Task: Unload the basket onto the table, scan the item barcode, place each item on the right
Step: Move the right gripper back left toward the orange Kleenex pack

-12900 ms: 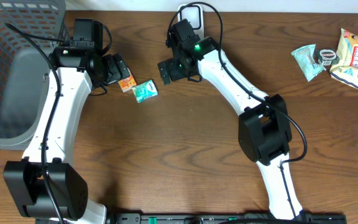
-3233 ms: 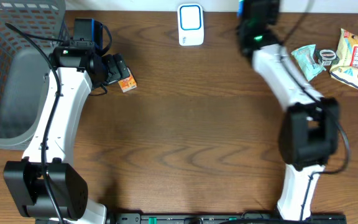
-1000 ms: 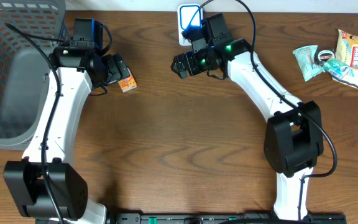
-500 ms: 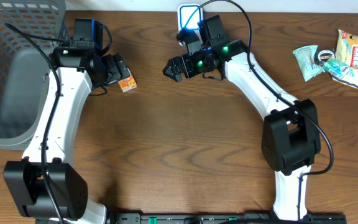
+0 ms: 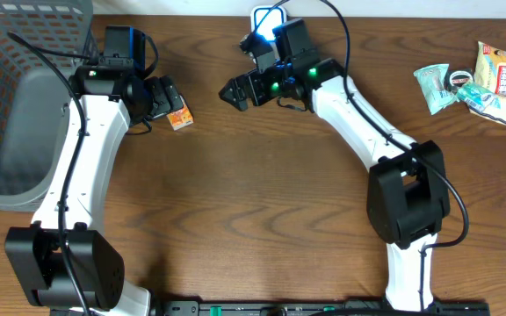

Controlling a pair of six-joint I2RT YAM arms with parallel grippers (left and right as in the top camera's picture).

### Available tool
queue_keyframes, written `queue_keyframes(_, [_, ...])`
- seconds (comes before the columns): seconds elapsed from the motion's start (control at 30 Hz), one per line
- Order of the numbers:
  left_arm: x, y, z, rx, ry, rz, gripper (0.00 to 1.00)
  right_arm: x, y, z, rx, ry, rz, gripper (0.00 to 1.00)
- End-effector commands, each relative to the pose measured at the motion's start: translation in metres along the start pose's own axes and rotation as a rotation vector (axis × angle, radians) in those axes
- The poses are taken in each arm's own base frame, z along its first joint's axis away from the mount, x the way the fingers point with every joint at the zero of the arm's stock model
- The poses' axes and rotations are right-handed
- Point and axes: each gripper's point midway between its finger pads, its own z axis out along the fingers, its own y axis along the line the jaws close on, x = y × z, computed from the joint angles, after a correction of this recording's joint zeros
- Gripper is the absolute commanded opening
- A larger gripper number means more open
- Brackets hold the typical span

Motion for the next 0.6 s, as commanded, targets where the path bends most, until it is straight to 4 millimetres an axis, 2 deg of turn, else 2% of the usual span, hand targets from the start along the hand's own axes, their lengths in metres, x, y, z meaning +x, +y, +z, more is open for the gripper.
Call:
queue_keyframes(0.0, [-0.002,0.003,0.001,-0.014,-0.004,0.003,1.00,0.008,-0.001,0.010,0.042,0.024,0.001,0.99])
queue_keyframes(0.17, [-0.002,0.003,0.001,-0.014,-0.004,0.003,1.00,0.009,-0.012,0.015,0.170,0.011,0.047,0.99])
queue_keyframes(0.27, [-0.002,0.003,0.001,-0.014,-0.004,0.003,1.00,0.007,-0.006,0.018,0.166,-0.003,0.110,0.99])
queue_keyframes(0.57, [-0.002,0.003,0.001,-0.014,-0.004,0.003,1.00,0.019,0.010,0.027,0.162,0.044,0.014,0.99])
